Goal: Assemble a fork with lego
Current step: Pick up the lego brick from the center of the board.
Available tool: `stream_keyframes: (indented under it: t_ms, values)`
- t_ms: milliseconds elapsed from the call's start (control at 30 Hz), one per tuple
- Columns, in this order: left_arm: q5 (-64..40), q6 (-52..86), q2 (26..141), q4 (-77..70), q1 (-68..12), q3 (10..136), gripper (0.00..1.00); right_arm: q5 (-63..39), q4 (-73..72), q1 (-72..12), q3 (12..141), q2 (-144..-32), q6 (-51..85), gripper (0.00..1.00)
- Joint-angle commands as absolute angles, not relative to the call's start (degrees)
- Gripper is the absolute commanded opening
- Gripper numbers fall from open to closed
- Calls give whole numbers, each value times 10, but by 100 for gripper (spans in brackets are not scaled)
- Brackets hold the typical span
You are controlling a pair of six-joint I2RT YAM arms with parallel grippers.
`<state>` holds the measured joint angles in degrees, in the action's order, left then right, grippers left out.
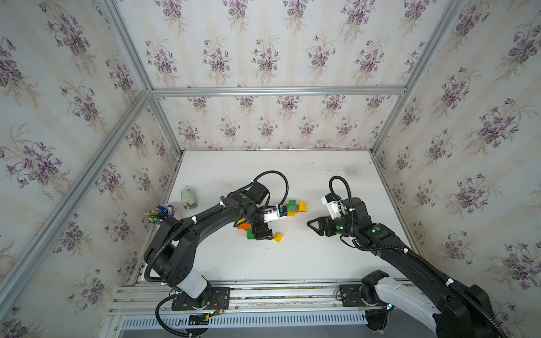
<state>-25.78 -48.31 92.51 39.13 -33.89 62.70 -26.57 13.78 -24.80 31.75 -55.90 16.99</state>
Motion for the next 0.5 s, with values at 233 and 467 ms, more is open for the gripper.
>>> stream_keyframes:
  t_ms: [233, 467]
  values:
    - [-240, -612, 983, 387, -367, 656, 72, -278, 138, -220, 317, -560, 179, 73]
    - [-242, -616, 1010, 364, -389, 645, 71, -284, 136, -215, 316, -570, 181, 73]
